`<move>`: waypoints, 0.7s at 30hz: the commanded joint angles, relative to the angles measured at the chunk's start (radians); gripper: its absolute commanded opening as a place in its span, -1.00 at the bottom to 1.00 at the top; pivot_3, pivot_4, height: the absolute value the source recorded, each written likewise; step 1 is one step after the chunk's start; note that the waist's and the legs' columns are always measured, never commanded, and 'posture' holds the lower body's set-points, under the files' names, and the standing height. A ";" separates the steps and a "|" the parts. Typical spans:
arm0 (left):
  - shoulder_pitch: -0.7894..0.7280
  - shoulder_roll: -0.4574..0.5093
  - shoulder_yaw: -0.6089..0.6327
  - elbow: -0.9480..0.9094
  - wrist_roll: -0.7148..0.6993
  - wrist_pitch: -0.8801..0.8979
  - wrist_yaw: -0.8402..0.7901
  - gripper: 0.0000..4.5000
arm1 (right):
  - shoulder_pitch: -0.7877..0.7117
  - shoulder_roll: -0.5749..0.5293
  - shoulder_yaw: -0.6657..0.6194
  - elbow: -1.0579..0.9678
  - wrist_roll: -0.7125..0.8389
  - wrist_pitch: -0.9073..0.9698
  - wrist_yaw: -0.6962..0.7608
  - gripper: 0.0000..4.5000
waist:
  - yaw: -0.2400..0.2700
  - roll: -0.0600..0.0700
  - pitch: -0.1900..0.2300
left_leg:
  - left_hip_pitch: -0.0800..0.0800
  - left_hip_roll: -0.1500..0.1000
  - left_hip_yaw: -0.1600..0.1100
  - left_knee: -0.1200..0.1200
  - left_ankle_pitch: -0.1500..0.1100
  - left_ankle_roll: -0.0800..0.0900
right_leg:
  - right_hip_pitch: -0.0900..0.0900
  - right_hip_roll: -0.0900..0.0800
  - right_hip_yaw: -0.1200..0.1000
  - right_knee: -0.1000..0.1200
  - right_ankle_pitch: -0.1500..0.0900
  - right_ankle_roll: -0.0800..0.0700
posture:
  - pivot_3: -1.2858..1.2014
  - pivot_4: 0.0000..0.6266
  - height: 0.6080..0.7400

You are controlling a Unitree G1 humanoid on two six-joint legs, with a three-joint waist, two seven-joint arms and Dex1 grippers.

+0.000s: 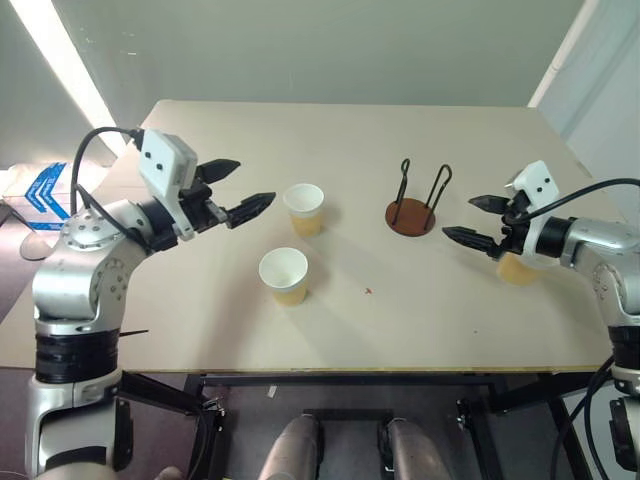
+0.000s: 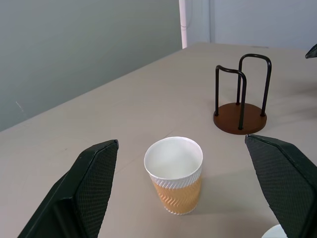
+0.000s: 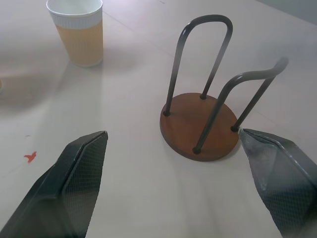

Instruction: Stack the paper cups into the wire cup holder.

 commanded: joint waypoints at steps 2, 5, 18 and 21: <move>-0.026 0.006 0.003 -0.017 -0.007 -0.016 -0.006 1.00 | -0.003 -0.013 -0.035 -0.030 -0.002 -0.012 -0.005 0.98 | 0.000 0.000 0.000 | 0.000 0.000 0.000 0.000 0.000 0.000 | 0.000 0.000 0.000 0.000 0.000 0.000 | 0.03 -0.52 1.00; -0.029 0.006 -0.001 -0.014 -0.006 -0.017 -0.009 1.00 | 0.007 -0.015 -0.039 -0.041 0.001 -0.007 -0.009 0.98 | 0.000 0.000 0.000 | 0.000 0.000 0.000 0.000 0.000 0.000 | 0.000 0.000 0.000 0.000 0.000 0.000 | 0.03 -0.52 1.00; -0.095 -0.013 -0.043 0.072 0.004 -0.059 -0.058 1.00 | 0.033 -0.061 -0.075 -0.072 0.009 0.019 -0.015 0.98 | 0.001 0.000 0.000 | 0.000 0.000 0.000 0.000 0.000 0.000 | 0.000 0.000 0.000 0.000 0.000 0.000 | 0.03 -0.52 1.00; -0.119 -0.016 -0.068 0.102 -0.001 -0.063 -0.104 1.00 | 0.060 -0.078 -0.086 -0.111 0.017 0.040 -0.011 0.98 | 0.002 0.000 0.000 | 0.000 0.000 0.000 0.000 0.000 0.000 | 0.000 0.000 0.000 0.000 0.000 0.000 | 0.03 -0.52 1.00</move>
